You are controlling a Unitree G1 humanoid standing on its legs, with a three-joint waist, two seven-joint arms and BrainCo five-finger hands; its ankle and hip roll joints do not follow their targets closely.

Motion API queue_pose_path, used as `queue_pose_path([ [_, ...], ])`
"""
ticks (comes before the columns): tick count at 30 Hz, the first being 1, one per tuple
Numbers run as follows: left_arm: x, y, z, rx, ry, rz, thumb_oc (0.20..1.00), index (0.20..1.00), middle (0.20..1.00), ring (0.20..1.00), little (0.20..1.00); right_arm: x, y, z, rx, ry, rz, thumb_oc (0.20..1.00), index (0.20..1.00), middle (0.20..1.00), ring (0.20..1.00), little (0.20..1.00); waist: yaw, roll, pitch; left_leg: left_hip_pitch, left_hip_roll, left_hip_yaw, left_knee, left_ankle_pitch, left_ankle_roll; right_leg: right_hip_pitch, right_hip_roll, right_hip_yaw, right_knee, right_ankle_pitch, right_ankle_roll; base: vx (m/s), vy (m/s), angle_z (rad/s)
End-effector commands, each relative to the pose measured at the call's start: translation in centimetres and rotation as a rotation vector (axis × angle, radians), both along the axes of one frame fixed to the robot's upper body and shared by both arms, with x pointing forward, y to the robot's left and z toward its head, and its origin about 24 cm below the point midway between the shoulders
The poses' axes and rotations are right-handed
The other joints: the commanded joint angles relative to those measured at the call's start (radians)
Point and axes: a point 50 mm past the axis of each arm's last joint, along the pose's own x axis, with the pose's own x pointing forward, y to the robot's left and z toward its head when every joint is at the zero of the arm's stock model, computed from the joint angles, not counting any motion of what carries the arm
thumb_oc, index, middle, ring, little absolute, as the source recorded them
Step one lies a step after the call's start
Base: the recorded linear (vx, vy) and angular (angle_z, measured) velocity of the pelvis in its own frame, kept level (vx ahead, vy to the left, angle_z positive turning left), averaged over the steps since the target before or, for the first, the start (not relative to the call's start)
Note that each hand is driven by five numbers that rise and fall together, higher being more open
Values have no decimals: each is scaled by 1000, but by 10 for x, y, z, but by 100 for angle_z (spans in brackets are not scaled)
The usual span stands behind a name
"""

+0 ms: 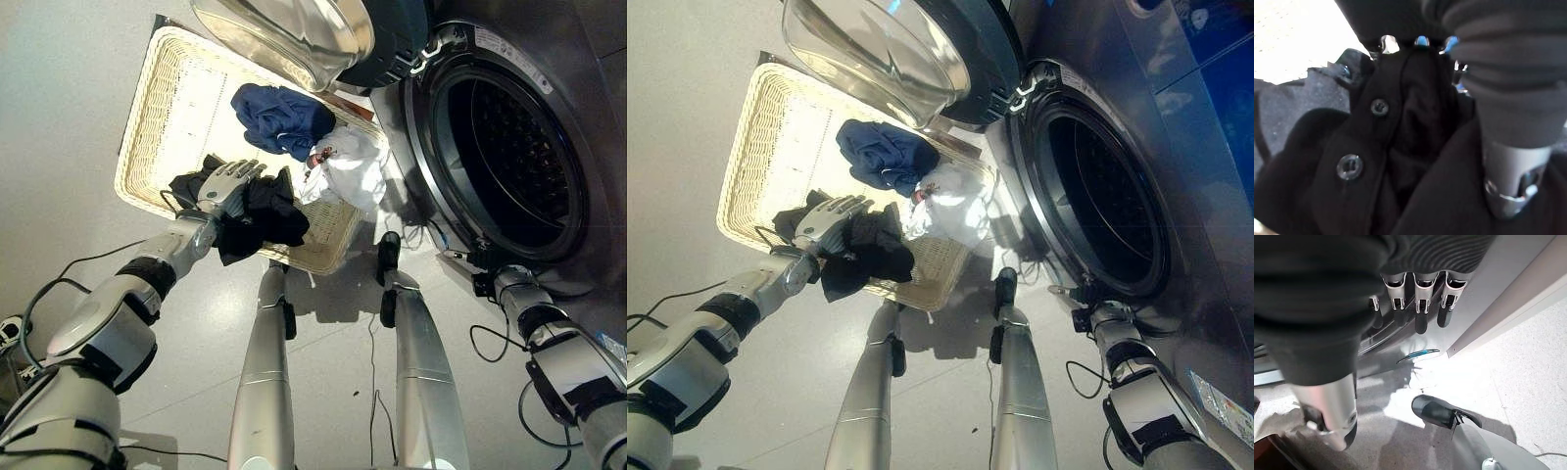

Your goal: Put the clothes into the washing machine.

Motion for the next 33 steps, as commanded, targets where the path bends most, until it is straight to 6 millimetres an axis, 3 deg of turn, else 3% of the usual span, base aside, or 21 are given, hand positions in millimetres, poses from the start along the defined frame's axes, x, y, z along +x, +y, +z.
queue_pose_path([
  [1, 0, 24, 17, -51, -60, 92, 1000, 1000, 1000, 1000, 1000, -10, -30, 11, -40, -24, -93, 1000, 1000, 1000, 1000, 1000, 24, -29, -13, -15, -66, 7, 159, -144, 41, 51, 63, -8, -201, 172, 33, 0, 0, 0],
  [10, -5, 28, -7, -87, 70, 108, 1000, 1000, 1000, 1000, 1000, -9, -30, 12, -41, -25, -94, 1000, 1000, 1000, 1000, 1000, 30, -24, -13, -12, -69, 8, 157, -142, 41, 52, 64, -14, -200, 171, 31, 0, 0, 0],
  [14, -6, 28, -6, -111, 36, 95, 1000, 1000, 1000, 1000, 1000, -9, -31, 13, -40, -28, -98, 1000, 1000, 1000, 1000, 1000, 33, -22, -13, -11, -70, 6, 155, -141, 43, 53, 65, -14, -200, 170, 29, 0, 0, 0],
  [18, -7, 25, 8, -147, -115, 55, 1000, 1000, 1000, 1000, 1000, -7, -31, 20, -91, -102, -77, 1000, 1000, 1000, 1000, 1000, 36, -21, -13, 1, -70, 9, 148, -141, 44, 64, 65, -19, -199, 163, 28, 0, 0, 0],
  [21, -9, 25, 12, -159, -159, 44, 1000, 1000, 1000, 1000, 1000, 2, -6, 22, -199, -150, 116, 1000, 1000, 1000, 1000, 1000, 36, -23, -13, 8, -74, 7, 138, -137, 42, 69, 63, -20, -205, 167, 30, 0, 0, 0],
  [26, -12, 27, 5, -155, -165, 45, 1000, 1000, 1000, 1000, 1000, 3, 16, 16, -236, -181, 234, 1000, 1000, 1000, 1000, 1000, 34, -28, -13, 15, -77, 10, 130, -135, 42, 76, 64, -24, -211, 165, 29, 0, 0, 0],
  [28, -13, 27, 2, -157, -162, 39, 1000, 1000, 1000, 1000, 1000, 1, 34, 8, -283, -180, 326, 1000, 1000, 1000, 1000, 1000, 27, -30, -13, 16, -77, 13, 126, -131, 42, 75, 64, -26, -212, 162, 26, -5, 16, 0],
  [33, -14, 27, 2, -174, -171, 31, 1000, 1000, 1000, 1000, 1000, -3, 44, 2, -321, -174, 388, 1000, 1000, 1000, 1000, 1000, 22, -24, -13, 21, -75, 19, 119, -127, 42, 77, 64, -28, -211, 157, 24, -1, 13, 0],
])
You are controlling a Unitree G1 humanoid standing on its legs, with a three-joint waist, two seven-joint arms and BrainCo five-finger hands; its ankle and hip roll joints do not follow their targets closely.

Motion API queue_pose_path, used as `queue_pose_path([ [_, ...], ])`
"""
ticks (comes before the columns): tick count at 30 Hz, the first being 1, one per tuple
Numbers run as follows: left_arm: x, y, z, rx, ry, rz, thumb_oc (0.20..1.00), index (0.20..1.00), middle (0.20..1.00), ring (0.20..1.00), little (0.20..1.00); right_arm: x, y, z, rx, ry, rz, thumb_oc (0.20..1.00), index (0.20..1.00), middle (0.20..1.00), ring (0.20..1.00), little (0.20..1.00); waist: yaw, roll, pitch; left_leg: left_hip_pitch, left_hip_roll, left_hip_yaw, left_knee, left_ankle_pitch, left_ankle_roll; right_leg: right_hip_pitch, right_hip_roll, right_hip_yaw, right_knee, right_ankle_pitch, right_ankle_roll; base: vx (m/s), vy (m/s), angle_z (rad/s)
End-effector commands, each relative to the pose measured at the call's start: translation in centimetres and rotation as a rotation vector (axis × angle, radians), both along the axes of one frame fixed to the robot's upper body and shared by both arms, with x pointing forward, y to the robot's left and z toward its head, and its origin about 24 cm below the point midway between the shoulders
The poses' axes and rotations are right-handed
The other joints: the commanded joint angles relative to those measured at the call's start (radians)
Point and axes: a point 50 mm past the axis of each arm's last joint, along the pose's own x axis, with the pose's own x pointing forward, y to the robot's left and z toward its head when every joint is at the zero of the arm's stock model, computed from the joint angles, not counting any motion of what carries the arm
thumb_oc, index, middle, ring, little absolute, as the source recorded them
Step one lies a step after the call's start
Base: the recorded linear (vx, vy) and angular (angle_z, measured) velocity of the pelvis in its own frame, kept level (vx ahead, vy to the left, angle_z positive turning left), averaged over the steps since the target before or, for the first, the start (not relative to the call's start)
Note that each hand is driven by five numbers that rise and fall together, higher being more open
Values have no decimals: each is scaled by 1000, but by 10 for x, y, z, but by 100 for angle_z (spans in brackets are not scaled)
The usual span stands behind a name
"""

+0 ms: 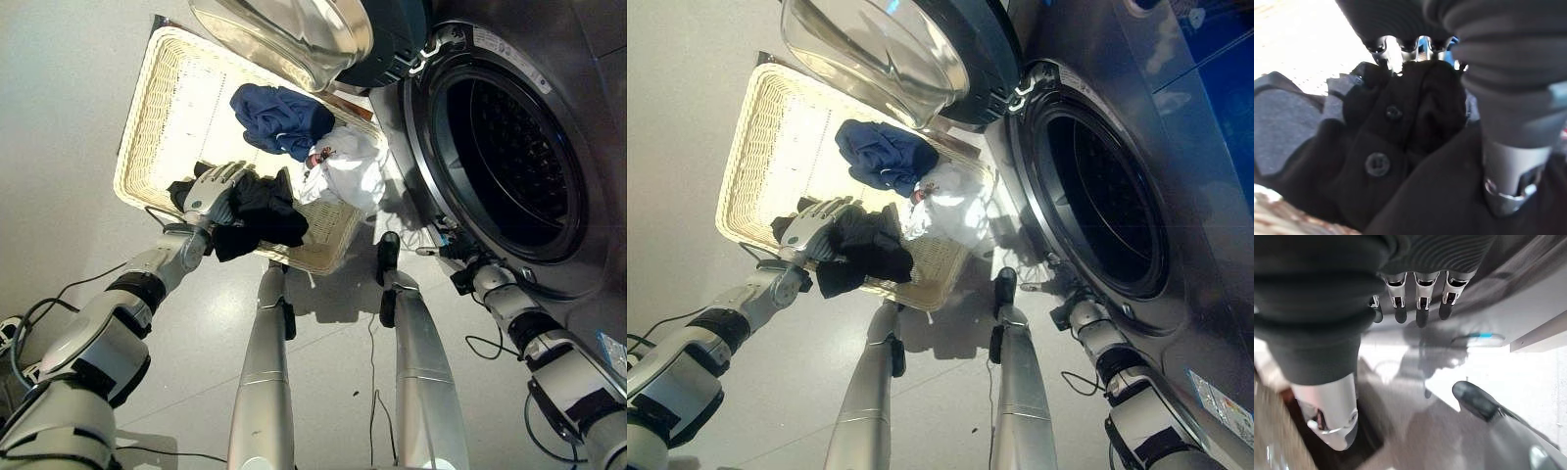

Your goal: Put the clothes into the washing machine.

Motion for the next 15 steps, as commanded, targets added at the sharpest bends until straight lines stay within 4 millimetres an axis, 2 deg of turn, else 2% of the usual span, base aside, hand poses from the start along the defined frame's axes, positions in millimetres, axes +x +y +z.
queue_pose_path([
  [1, -1, 10, 15, -55, -79, 23, 1000, 1000, 1000, 1000, 1000, -12, -3, -9, -75, -3, 41, 1000, 1000, 1000, 1000, 1000, 17, -23, -13, 18, -75, 21, 121, -127, 47, 77, 64, -27, -214, 156, 28, -4, 36, 0],
  [15, -1, 16, 0, 18, 77, 76, 1000, 1000, 1000, 1000, 1000, -13, 2, -10, -126, 10, 80, 1000, 1000, 1000, 1000, 1000, 15, -15, -13, 12, -75, 29, 122, -118, 47, 70, 64, -28, -209, 156, 28, 2, 2, 0],
])
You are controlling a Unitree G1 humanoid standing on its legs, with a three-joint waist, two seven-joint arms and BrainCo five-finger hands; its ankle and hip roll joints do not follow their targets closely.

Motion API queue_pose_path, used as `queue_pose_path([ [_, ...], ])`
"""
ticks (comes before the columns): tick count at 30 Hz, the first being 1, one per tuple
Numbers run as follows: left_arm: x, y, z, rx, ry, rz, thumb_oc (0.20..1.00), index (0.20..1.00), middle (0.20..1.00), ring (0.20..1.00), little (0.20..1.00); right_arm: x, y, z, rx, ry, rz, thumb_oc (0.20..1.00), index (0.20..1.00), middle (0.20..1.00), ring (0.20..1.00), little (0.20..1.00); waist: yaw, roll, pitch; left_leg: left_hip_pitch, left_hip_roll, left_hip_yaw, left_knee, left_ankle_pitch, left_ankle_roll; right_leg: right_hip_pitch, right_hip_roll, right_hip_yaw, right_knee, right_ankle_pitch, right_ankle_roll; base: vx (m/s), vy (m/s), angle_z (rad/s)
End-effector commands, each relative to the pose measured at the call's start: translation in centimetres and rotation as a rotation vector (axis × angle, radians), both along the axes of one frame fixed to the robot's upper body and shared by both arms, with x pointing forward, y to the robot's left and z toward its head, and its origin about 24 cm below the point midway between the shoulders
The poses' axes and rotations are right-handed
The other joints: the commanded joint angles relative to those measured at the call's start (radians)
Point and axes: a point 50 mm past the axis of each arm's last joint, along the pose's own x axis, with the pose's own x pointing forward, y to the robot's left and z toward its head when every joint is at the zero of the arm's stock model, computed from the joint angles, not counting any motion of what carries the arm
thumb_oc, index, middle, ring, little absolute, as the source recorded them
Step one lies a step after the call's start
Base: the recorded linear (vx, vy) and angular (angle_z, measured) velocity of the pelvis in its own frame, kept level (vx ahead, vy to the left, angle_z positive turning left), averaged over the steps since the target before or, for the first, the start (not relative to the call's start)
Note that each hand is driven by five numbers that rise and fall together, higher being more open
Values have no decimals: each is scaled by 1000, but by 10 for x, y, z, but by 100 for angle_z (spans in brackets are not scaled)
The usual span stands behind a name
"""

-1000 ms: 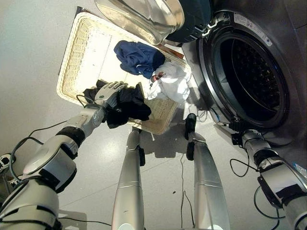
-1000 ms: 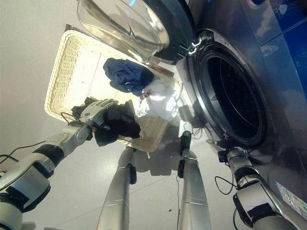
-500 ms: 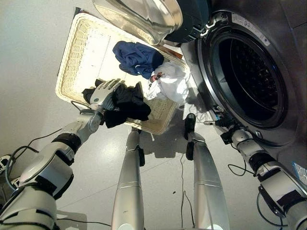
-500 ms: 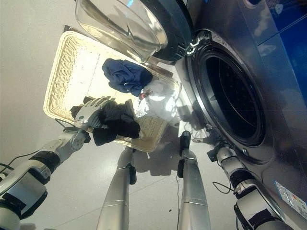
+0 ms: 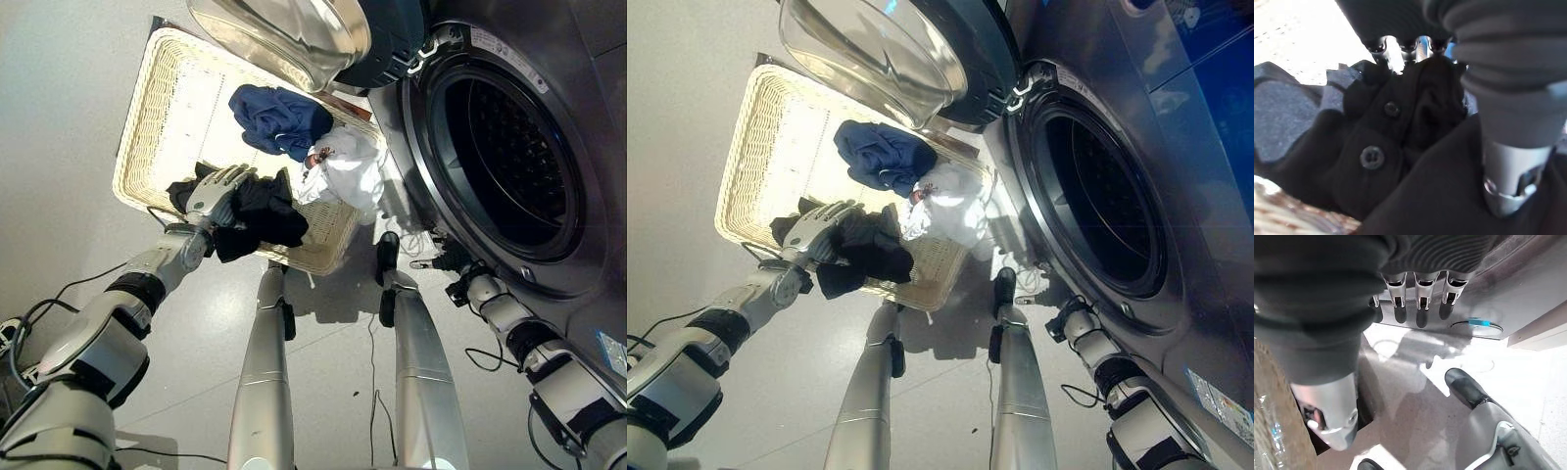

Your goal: Put the clothes into the washing machine.

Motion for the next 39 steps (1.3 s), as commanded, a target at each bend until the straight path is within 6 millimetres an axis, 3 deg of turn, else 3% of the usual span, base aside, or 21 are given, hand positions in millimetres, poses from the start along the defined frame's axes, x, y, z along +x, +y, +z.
queue_pose_path([
  [1, 2, 16, 3, 36, 64, 93, 1000, 1000, 1000, 1000, 1000, -6, -5, -1, -46, 1, 28, 1000, 1000, 1000, 1000, 1000, 12, -20, -13, 3, -72, 30, 128, -113, 45, 68, 69, -25, -215, 163, 29, 26, 37, 1],
  [14, 15, 26, 19, 105, 156, 265, 1000, 1000, 1000, 1000, 1000, 9, 9, 20, -40, -50, 82, 1000, 1000, 1000, 1000, 1000, -9, -47, -13, -41, -63, 36, 140, -103, 41, 27, 86, -14, -200, 165, 28, 2, 3, 0],
  [15, 16, 26, 19, 107, 167, 275, 956, 956, 956, 956, 956, 10, 11, 22, -37, -57, 88, 1000, 1000, 1000, 1000, 1000, -11, -50, -13, -46, -63, 35, 140, -101, 40, 23, 88, -12, -201, 166, 28, 0, 0, 0],
  [17, 17, 27, 20, 108, 177, 288, 736, 736, 736, 736, 736, 11, 14, 24, -34, -67, 98, 1000, 1000, 1000, 1000, 1000, -14, -56, -13, -51, -64, 33, 139, -100, 40, 16, 92, -10, -199, 168, 28, 0, 0, 0],
  [19, 18, 26, 20, 112, 191, 290, 420, 420, 420, 420, 420, 13, 18, 27, -29, -78, 109, 1000, 1000, 1000, 1000, 1000, -16, -62, -13, -54, -63, 33, 136, -98, 40, 12, 96, -8, -200, 170, 28, 0, 0, 0],
  [20, 19, 24, 19, 115, 198, 280, 200, 200, 200, 200, 200, 15, 21, 30, -27, -88, 115, 1000, 1000, 1000, 1000, 1000, -18, -65, -13, -60, -62, 33, 136, -98, 38, 7, 97, -7, -203, 171, 27, 0, 0, 0],
  [39, 17, 17, 4, 43, 236, 238, 200, 200, 200, 200, 200, 19, 33, 44, 7, -161, 141, 1000, 1000, 1000, 1000, 1000, -20, -69, -13, -62, -64, 30, 126, -92, 33, 6, 94, -8, -218, 180, 30, 0, 0, 0],
])
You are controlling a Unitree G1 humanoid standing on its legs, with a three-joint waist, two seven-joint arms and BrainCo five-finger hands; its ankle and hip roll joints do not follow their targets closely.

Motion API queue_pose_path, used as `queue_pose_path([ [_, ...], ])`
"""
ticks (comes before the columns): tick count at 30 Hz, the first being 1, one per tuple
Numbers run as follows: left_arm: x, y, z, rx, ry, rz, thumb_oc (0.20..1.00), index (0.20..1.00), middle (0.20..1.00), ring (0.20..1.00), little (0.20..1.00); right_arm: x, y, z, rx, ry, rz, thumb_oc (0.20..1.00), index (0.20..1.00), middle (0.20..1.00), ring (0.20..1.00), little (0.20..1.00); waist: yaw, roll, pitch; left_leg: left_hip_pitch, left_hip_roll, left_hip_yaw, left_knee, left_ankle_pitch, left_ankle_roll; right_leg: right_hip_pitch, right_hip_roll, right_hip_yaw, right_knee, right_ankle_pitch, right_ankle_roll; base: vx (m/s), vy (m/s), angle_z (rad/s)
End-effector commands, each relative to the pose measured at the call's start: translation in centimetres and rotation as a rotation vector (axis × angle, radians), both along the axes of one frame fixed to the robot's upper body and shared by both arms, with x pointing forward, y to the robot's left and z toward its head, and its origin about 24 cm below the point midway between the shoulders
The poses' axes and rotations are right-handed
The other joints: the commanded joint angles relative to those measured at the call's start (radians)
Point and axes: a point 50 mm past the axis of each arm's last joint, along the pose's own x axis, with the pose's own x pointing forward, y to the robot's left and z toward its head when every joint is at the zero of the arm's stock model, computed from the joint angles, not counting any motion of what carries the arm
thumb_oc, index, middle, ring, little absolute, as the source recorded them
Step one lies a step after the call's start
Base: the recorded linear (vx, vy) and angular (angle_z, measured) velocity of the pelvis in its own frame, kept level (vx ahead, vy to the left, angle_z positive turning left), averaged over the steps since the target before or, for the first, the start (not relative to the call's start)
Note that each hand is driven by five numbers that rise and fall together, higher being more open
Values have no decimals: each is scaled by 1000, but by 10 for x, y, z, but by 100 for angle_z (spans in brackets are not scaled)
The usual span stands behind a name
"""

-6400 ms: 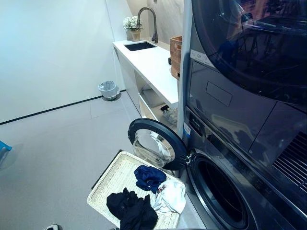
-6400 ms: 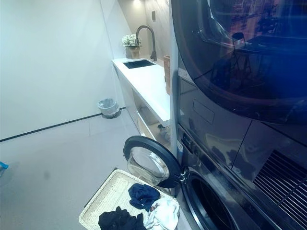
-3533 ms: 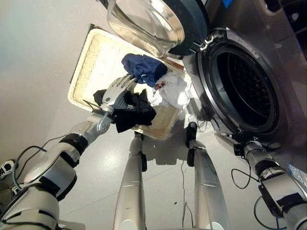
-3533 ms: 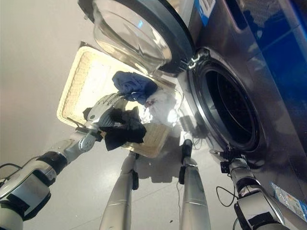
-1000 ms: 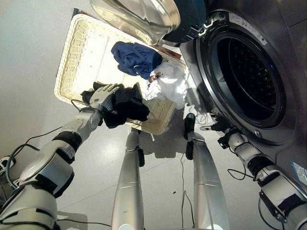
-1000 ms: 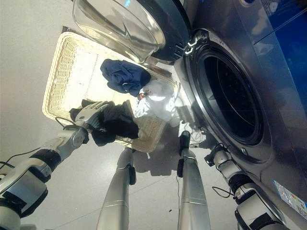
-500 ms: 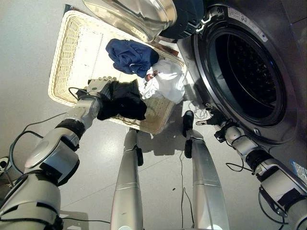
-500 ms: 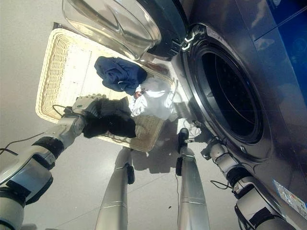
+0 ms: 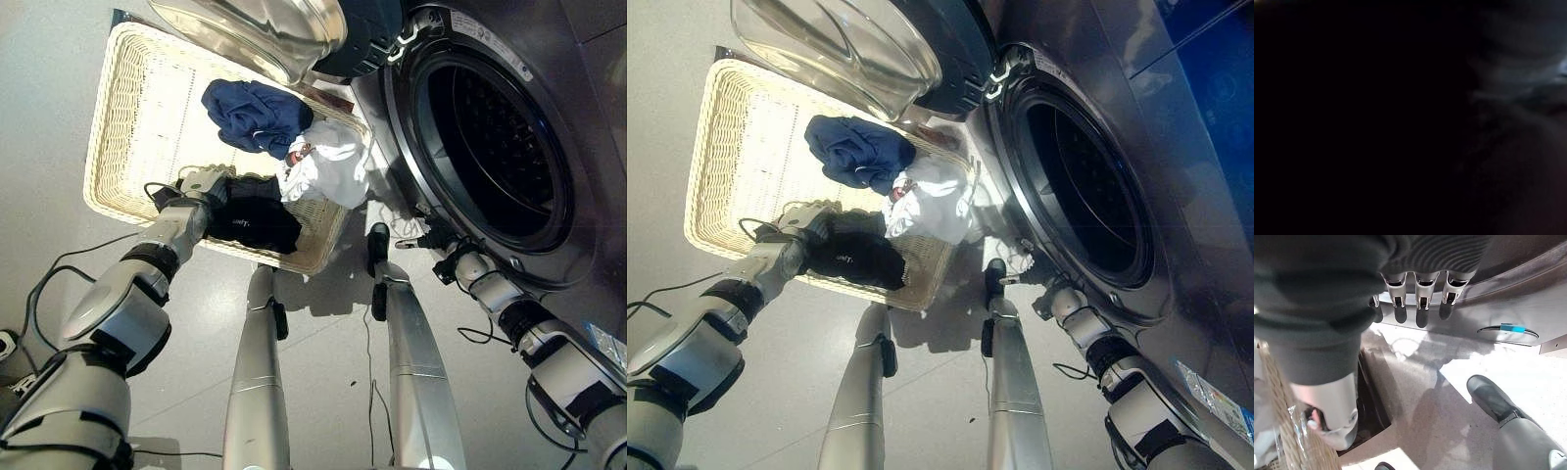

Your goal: Put the clothes into the washing machine.

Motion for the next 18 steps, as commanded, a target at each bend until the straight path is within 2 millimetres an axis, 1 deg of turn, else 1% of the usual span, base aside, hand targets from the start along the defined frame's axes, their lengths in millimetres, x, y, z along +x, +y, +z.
queue_pose_path([
  [1, -6, 11, -15, -29, 53, 37, 200, 200, 200, 200, 200, -1, 8, 7, 23, -47, 38, 1000, 1000, 1000, 1000, 1000, 38, -57, -8, -15, -72, 24, 116, -88, 38, 55, 84, -17, -219, 182, 29, 0, 0, 0],
  [4, -6, 8, -19, -47, 69, 20, 200, 200, 200, 200, 200, 0, 8, 7, 28, -46, 33, 1000, 1000, 1000, 1000, 1000, 39, -53, -8, -11, -73, 24, 116, -88, 38, 60, 83, -17, -221, 184, 30, 0, 0, 0],
  [6, -7, 6, -20, -109, 55, 18, 200, 200, 200, 200, 200, 0, 8, 8, 38, -46, 29, 1000, 1000, 1000, 1000, 1000, 41, -50, -8, -8, -73, 23, 115, -87, 38, 62, 84, -15, -221, 184, 29, 0, 0, 0],
  [10, -7, 5, -14, -288, -24, 17, 200, 200, 200, 200, 200, 0, 6, 8, 88, -45, 19, 1000, 1000, 1000, 1000, 1000, 45, -46, -8, -2, -75, 23, 111, -87, 40, 67, 84, -15, -223, 183, 29, 0, 0, 0],
  [11, -7, 5, -9, -453, -81, 23, 200, 200, 200, 200, 200, -1, 4, 7, 143, -42, 7, 1000, 1000, 1000, 1000, 1000, 48, -44, -8, 1, -76, 20, 110, -87, 40, 71, 83, -17, -222, 182, 29, 0, 0, 0],
  [13, -9, 7, 1, -688, -177, 4, 200, 200, 200, 200, 200, -4, 2, 8, 233, -43, -3, 1000, 1000, 1000, 1000, 1000, 52, -41, -8, 5, -77, 18, 109, -88, 40, 74, 82, -18, -221, 178, 28, 0, 0, 0],
  [16, -13, 8, 10, -934, -268, -61, 200, 200, 200, 200, 200, -9, 2, 6, 337, -52, 2, 1000, 1000, 1000, 1000, 1000, 57, -38, -8, 8, -78, 17, 110, -92, 41, 78, 80, -22, -219, 171, 27, 0, 0, 0],
  [18, -20, 7, 15, -1122, -340, -137, 200, 200, 200, 200, 200, -14, 4, 5, 419, -70, 15, 1000, 1000, 1000, 1000, 1000, 64, -36, -8, 11, -81, 10, 109, -96, 41, 81, 77, -27, -216, 165, 25, 0, 0, 0],
])
